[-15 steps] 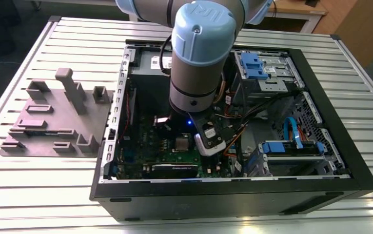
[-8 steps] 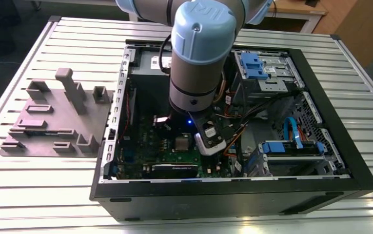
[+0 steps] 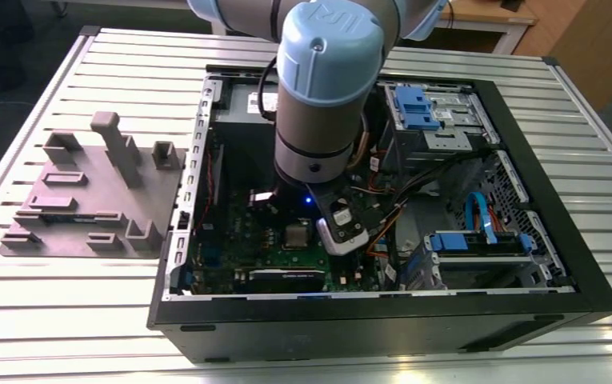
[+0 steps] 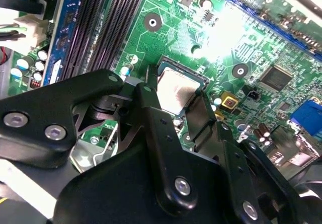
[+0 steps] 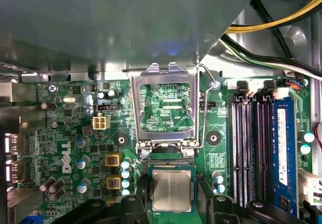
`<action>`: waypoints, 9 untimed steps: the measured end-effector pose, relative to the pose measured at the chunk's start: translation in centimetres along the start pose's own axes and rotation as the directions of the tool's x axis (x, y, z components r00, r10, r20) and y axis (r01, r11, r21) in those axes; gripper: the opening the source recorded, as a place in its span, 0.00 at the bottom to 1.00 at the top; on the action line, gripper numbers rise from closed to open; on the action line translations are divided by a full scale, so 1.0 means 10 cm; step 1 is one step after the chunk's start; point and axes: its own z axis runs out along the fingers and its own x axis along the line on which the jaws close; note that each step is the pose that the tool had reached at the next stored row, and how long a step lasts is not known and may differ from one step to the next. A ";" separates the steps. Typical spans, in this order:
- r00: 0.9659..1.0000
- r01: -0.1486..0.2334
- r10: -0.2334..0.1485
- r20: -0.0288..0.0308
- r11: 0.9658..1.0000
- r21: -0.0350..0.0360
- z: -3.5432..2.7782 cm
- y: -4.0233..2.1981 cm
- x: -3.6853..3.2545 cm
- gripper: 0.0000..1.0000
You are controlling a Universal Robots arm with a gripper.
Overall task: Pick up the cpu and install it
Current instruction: 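Place the cpu into insertion slot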
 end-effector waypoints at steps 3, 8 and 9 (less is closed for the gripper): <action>1.000 0.004 -0.004 0.000 1.000 -0.002 0.001 0.000 0.005 0.47; 1.000 0.013 -0.013 0.000 1.000 -0.003 0.003 -0.001 0.010 0.47; 1.000 0.013 -0.013 0.000 1.000 -0.003 0.003 -0.001 0.010 0.47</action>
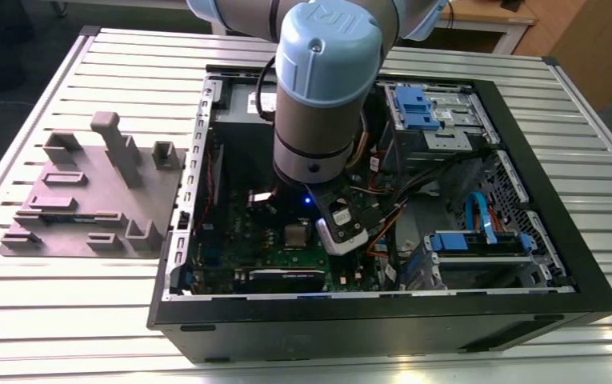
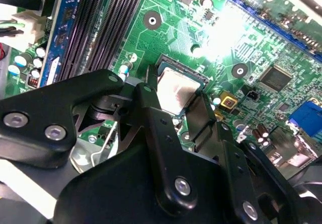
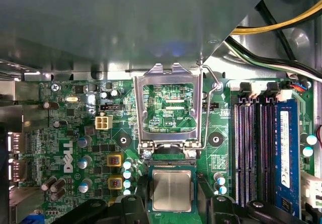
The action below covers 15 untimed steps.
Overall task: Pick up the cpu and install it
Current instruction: 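Place the cpu into insertion slot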
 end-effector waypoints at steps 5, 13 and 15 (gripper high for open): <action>1.000 0.000 0.000 0.000 1.000 -0.001 0.013 0.000 0.000 0.47; 1.000 0.001 -0.001 0.000 1.000 -0.004 0.042 -0.001 0.005 0.47; 1.000 0.001 -0.001 0.000 1.000 -0.004 0.044 -0.001 0.005 0.47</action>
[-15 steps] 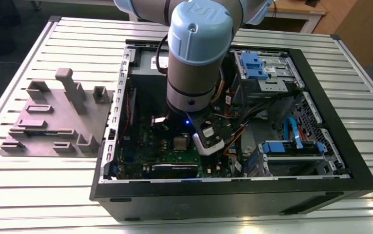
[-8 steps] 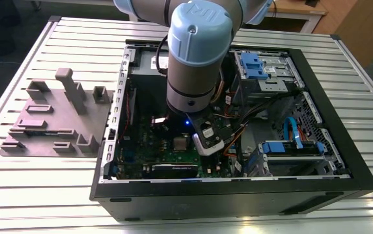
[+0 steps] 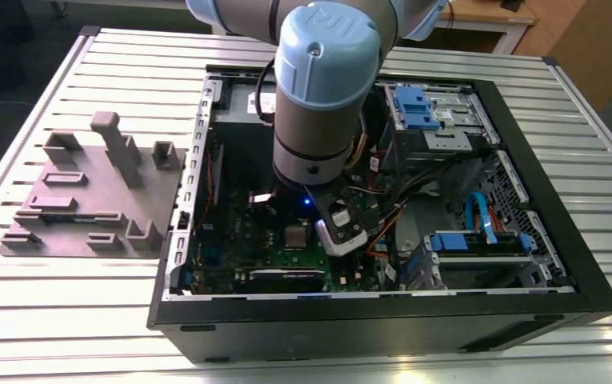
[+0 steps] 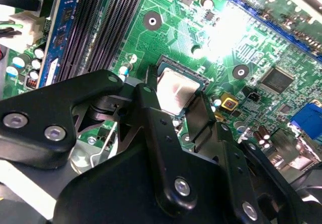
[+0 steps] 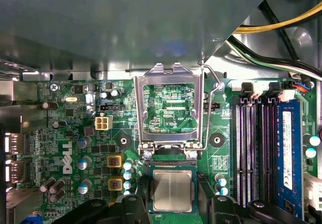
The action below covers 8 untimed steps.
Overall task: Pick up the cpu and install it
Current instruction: 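Place the cpu into insertion slot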
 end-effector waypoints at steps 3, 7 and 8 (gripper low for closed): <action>1.000 0.000 0.000 0.000 1.000 0.000 0.001 0.000 0.000 0.47; 1.000 0.004 -0.004 0.001 1.000 -0.004 -0.018 0.004 0.000 0.47; 1.000 0.007 -0.007 0.001 1.000 -0.004 -0.025 0.004 0.000 0.47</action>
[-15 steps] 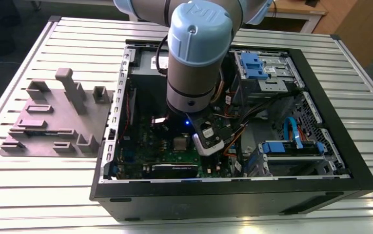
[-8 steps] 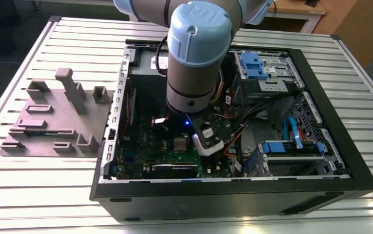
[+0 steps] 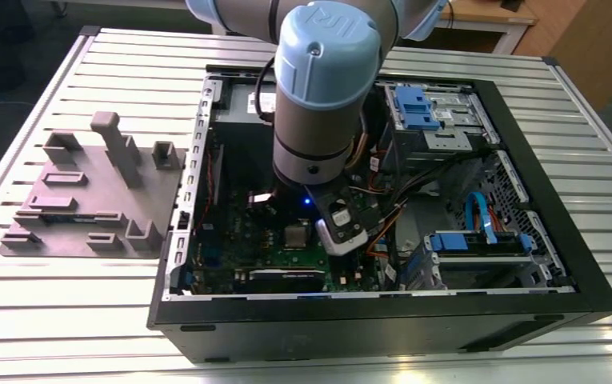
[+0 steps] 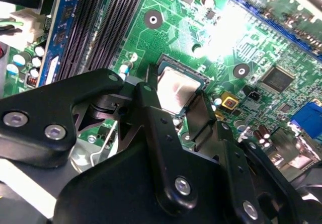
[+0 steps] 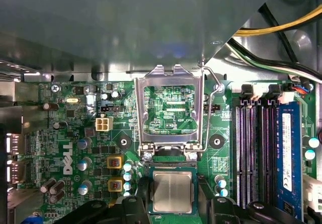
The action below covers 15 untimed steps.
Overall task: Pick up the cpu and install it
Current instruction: 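Place the cpu into insertion slot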
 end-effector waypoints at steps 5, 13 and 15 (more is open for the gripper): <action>1.000 0.018 -0.018 -0.001 1.000 0.000 -0.008 -0.002 0.001 0.47; 1.000 0.014 -0.014 -0.001 1.000 0.000 0.002 -0.024 -0.001 0.47; 1.000 0.011 -0.011 -0.001 1.000 0.000 0.009 -0.026 -0.002 0.47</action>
